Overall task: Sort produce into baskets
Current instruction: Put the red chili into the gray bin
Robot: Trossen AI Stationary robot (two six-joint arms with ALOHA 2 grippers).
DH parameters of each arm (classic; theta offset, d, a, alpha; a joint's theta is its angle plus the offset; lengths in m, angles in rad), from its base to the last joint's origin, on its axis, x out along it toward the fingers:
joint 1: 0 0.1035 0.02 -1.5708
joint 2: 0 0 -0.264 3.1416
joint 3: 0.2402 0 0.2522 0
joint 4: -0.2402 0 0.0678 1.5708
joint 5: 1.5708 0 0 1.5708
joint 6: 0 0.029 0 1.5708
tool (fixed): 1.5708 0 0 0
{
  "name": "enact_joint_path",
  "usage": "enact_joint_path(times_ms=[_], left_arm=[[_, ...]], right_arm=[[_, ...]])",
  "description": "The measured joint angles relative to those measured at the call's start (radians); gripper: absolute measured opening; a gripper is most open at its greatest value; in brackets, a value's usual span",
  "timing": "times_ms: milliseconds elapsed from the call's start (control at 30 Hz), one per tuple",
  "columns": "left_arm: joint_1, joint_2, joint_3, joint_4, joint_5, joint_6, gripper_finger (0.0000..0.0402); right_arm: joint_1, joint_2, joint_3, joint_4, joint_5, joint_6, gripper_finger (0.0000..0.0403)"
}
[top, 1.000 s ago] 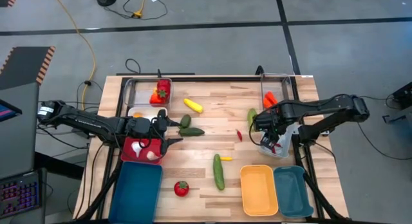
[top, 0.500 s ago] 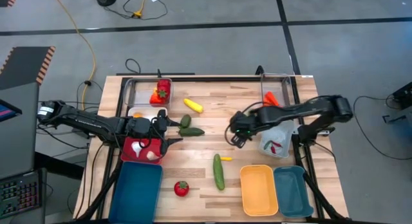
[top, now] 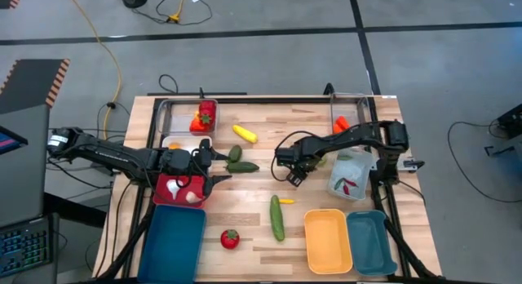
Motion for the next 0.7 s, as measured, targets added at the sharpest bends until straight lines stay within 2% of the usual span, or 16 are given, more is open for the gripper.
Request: enact_joint_path(times_ms=[233, 533, 700], left_arm=[[0.0, 0.0, 0.0, 0.0, 0.0, 0.0, 0.0297], [0.0, 0.0, 0.0, 0.0, -0.006, 0.0, 0.0297], [0.0, 0.0, 0.0, 0.0, -0.006, 0.0, 0.0297]], right_arm=[[-0.019, 0.039, 0.002, -0.005, -0.061, -0.022, 0.0191], [-0.021, 0.017, -0.002, -0.009, -0.083, -0.039, 0.0075], [-0.026, -0.043, -0.007, -0.043, -0.118, -0.075, 0.0041]])
